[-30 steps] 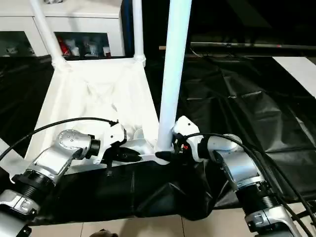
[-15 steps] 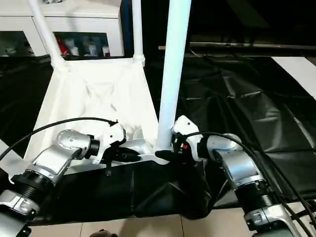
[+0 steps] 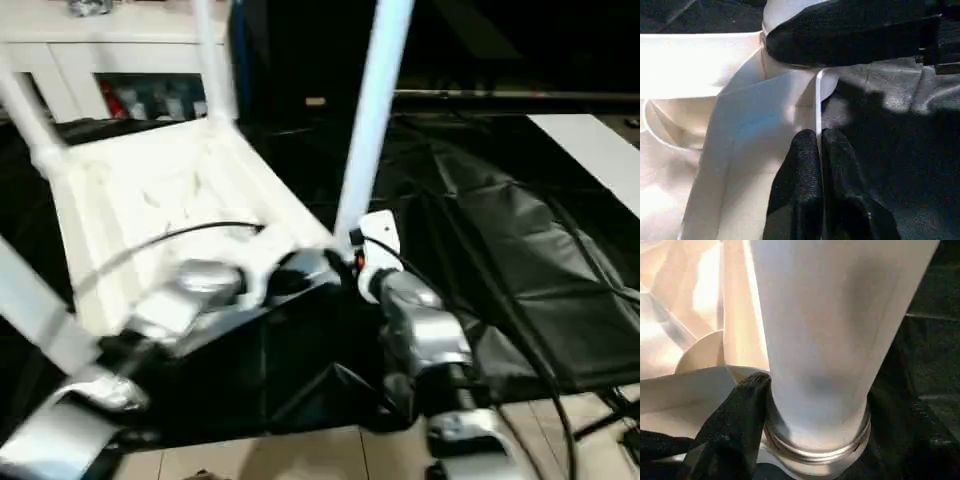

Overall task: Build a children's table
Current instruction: Rotate leg to tighten

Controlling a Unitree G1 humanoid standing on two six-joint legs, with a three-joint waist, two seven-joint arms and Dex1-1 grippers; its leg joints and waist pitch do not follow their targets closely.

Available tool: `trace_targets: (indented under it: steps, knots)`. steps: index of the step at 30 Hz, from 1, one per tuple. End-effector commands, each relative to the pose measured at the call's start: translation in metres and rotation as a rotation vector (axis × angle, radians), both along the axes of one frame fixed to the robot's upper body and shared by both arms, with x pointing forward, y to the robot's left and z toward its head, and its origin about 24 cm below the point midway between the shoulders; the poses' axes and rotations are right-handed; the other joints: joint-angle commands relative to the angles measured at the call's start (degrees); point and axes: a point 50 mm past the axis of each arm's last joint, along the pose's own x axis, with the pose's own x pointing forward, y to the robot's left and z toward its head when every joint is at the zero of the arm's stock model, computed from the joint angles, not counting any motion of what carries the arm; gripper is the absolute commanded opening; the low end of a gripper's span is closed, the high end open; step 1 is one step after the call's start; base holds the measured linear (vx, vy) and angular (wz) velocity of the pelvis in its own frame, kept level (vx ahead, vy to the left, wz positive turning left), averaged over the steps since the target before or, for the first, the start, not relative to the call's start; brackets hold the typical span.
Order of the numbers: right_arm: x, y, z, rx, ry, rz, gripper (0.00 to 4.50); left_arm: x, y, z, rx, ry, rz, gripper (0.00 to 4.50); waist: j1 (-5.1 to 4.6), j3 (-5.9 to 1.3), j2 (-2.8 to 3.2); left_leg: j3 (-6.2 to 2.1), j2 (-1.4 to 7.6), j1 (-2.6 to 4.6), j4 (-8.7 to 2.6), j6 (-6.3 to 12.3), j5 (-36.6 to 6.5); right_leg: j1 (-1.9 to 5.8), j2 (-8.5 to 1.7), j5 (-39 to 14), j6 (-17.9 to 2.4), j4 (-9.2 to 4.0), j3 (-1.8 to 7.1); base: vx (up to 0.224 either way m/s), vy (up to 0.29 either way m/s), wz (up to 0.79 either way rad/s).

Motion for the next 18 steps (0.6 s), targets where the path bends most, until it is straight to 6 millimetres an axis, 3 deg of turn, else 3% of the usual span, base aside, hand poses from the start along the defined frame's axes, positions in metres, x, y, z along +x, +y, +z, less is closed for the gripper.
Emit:
trace_targets:
  steps: [1,4,5,10,15,18]
  knots:
    - [-0.015,0.015,-0.027,-0.004,0.125,0.073,3.36,0.005,0.013,-0.008,0.061,-0.008,0.111,0.0,-0.07,-2.88,-0.35,-1.25,2.56,0.59,-3.95,0.22,-12.18,1.53,-4.81,-13.53,-8.36,-5.87,3.58,0.0,0.0,0.0]
    - [-0.011,0.014,-0.021,0.014,0.089,0.074,3.47,0.004,0.014,-0.009,0.058,-0.004,0.092,0.0,-0.17,-2.8,-0.33,-1.31,2.63,0.7,-4.08,0.1,-13.61,1.42,-4.82,-14.9,-8.06,-6.03,3.58,0.0,0.0,0.0]
    - [-0.008,0.009,-0.016,0.017,0.065,0.067,3.77,0.004,0.016,-0.009,0.065,-0.016,0.068,0.0,-0.34,-2.78,-0.48,-1.43,2.55,0.46,-4.15,-0.04,-14.07,1.58,-4.94,-16.56,-7.63,-6.17,3.49,0.0,0.0,0.0]
    - [-0.004,-0.003,-0.004,-0.004,0.011,0.146,4.03,-0.001,0.02,-0.008,0.041,-0.01,-0.01,0.0,-0.65,-2.77,-0.63,-1.27,2.51,0.37,-4.01,0.59,-13.35,1.56,-4.84,-15.08,-8.25,-6.16,3.58,0.0,0.0,0.0]
    - [-0.018,-0.028,0.012,-0.03,-0.032,0.43,4.03,-0.008,0.036,-0.007,0.025,0.002,-0.149,0.0,-0.16,-3.0,-0.57,-1.12,2.71,0.22,-3.62,2.63,-10.64,1.85,-4.76,-10.02,-8.86,-5.6,3.62,0.0,0.0,0.0]
    - [-0.026,-0.039,0.017,-0.045,-0.033,0.53,4.03,-0.016,0.042,-0.002,-0.003,0.005,-0.276,0.0,-0.19,-3.13,-0.48,-1.18,2.92,0.16,-3.62,3.5,-9.04,1.96,-4.63,-5.4,-10.64,-4.97,3.51,0.0,0.0,0.0]
